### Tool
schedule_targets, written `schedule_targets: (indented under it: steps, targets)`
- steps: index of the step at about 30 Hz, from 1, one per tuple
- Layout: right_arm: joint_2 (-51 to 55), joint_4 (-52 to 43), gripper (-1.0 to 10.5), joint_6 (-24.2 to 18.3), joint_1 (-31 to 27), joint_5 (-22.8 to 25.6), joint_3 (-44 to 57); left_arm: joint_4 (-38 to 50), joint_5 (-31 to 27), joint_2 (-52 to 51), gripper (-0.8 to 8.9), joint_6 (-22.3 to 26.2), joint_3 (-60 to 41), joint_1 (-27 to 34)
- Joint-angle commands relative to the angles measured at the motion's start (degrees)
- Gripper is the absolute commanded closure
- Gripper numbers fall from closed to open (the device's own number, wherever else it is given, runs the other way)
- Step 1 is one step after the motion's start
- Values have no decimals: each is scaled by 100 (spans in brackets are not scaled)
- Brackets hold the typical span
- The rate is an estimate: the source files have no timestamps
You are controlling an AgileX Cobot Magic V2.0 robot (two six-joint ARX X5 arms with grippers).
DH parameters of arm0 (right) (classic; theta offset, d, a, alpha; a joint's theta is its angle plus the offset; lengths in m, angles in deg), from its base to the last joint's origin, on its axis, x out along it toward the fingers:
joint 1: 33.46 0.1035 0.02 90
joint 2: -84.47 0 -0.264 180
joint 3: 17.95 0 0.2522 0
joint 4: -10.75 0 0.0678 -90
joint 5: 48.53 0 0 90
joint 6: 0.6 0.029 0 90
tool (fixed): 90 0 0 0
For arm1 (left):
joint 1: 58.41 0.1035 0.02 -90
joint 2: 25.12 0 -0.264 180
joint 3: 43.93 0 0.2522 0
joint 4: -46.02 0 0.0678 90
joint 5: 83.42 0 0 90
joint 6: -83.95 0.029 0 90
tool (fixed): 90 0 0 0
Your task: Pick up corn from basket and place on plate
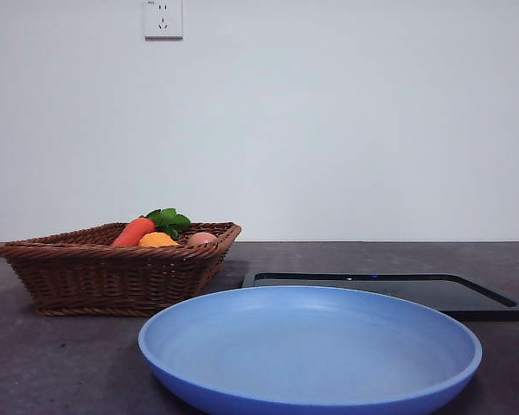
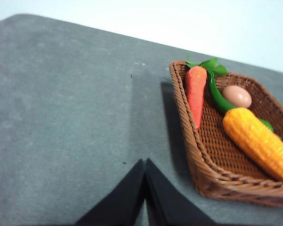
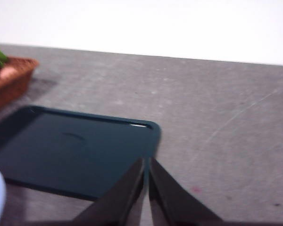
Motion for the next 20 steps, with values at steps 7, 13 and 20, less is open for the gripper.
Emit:
schedule_targets:
  steps: [7,13,20]
  targets:
    - [15,-81,945,1985,2,-33,-42,-262,282,-4,810,-1491,-42,17]
    - [9,205,945,2295,2,-90,-492,-275,800,9,809,-1797,267,17]
    - [-387,820,945,2065,2,-92,-1488,-442,1327,337,809,-1858,964,17]
